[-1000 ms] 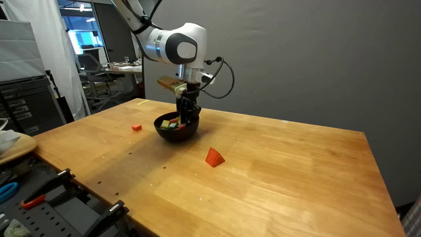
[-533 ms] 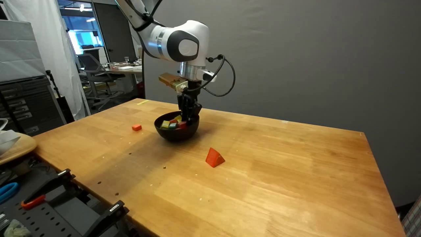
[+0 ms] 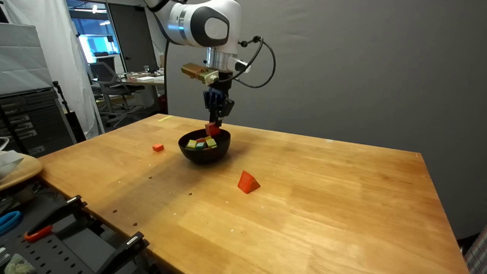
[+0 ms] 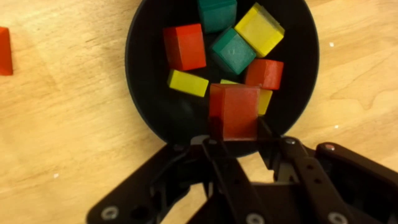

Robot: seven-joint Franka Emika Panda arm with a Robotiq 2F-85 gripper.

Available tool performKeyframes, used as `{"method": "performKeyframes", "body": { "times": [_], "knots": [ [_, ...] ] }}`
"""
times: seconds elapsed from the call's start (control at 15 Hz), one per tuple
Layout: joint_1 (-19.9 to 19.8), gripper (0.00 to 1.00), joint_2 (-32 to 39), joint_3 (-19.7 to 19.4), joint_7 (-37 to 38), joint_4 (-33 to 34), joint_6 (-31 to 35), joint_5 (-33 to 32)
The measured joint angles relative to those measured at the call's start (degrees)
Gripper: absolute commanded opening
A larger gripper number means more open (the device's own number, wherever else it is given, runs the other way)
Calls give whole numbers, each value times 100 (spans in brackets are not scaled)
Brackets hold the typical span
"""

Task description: Remove all the contents from the black bowl.

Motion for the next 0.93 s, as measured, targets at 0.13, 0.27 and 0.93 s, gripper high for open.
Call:
{"method": "performKeyframes", "body": {
  "times": [0.13, 0.27, 0.93],
  "knots": [
    [8, 23, -162, 60, -58, 56, 0, 0],
    [86, 23, -200, 154, -65, 207, 69, 0],
    [1172, 58, 1348, 382, 50, 2081, -274, -640]
  ]
}}
